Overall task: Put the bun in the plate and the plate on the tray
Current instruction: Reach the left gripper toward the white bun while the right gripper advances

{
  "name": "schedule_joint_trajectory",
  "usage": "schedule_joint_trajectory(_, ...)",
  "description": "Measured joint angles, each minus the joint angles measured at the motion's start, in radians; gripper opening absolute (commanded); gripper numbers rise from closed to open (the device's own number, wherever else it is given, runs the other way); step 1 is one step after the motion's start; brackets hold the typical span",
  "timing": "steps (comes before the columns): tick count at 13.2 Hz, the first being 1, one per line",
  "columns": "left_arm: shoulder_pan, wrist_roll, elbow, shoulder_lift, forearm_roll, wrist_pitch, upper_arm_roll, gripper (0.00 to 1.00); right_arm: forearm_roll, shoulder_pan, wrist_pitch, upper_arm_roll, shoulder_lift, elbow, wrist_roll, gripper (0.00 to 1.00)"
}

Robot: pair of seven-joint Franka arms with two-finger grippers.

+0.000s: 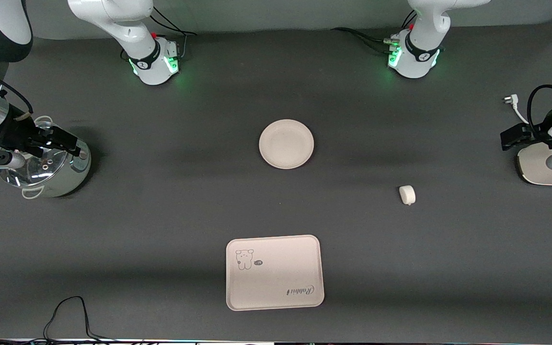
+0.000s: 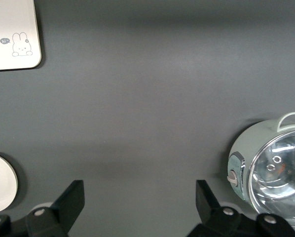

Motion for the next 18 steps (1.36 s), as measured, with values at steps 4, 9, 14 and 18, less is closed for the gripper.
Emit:
schedule_joint_trajectory(4, 0.001, 0.002, 0.001, 0.0, 0.0, -0.018, 0.0, 1.0, 0.005, 0.0, 0.0, -0.001, 0.006, 0.0, 0.0, 1.0)
schedule_joint_trajectory(9, -0.055, -0.015, 0.001, 0.003, -0.01, -0.02, -0.028, 1.0, 0.008, 0.01, 0.0, 0.001, 0.011, 0.0, 0.003, 1.0)
schedule_joint_trajectory(14, -0.173, -0.215, 0.0, 0.033, -0.066, -0.024, -0.044, 1.0, 0.01, 0.032, 0.016, 0.026, 0.057, 0.0, 0.014, 1.0)
schedule_joint_trajectory(18, -0.164, -0.221, -0.024, 0.047, -0.093, -0.013, -0.032, 1.0, 0.011, 0.033, 0.066, 0.048, 0.101, -0.001, 0.014, 1.0)
